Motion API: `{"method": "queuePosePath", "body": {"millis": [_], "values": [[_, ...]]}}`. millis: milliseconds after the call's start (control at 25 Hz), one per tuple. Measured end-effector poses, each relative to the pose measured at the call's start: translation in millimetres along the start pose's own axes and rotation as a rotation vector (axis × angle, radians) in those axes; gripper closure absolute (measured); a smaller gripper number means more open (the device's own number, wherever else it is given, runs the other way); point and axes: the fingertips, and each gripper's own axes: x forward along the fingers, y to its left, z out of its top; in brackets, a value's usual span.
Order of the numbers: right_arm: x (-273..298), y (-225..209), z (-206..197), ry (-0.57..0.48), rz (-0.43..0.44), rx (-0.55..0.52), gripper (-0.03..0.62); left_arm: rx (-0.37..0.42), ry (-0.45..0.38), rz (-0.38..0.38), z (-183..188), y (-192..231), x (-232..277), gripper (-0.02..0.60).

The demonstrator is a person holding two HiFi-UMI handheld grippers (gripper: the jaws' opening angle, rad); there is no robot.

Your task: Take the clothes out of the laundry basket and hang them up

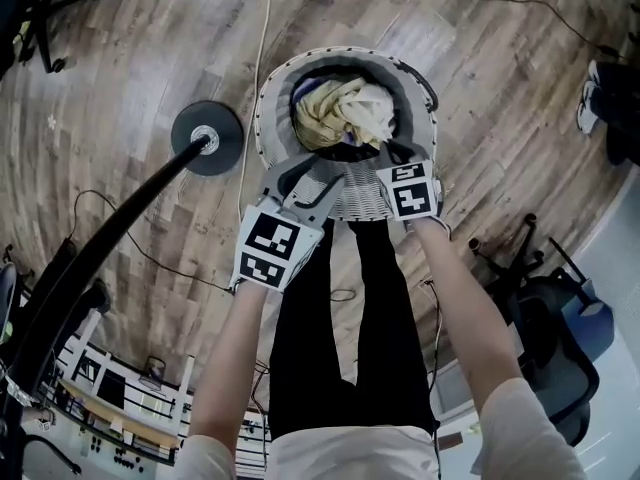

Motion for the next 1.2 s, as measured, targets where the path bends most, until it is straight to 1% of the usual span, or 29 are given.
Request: {"method": "queuePosePath", "body": {"millis": [200,400,640,840,960,1040,1200], "values": [[-50,19,12,-0.039,0.039,-0.013,0.582,-0.022,-0.009,0.017,4,-17,-20,0.377],[-97,37,28,-0.095,0.074,-0.102,0.582,-0.051,-0.021,0.044,4,-38,-38,0.377],[-150,61,36,-0.148,0.144,-0.183,0.582,-0.052,-0.011,0.097,-12,-60,-53,0.377],[-195,71,44,-0.18,0.167,-0.229,0.582,-0.097,-0.031,0.133,-20,-81,-65,0.377],[-226,77,56,-0.239,0.177,-0.246,0.582,-0.107,-0.037,0.16,-24,-91,-71,0.377],[-250,80,63,-0.276,0.178,-0.243,0.582,-0.104,-0.032,0.189,-27,-100,-78,0.377],[-301,91,82,-0.364,0.191,-0.241,0.582,-0.062,-0.001,0.233,-28,-114,-89,0.377]]}}
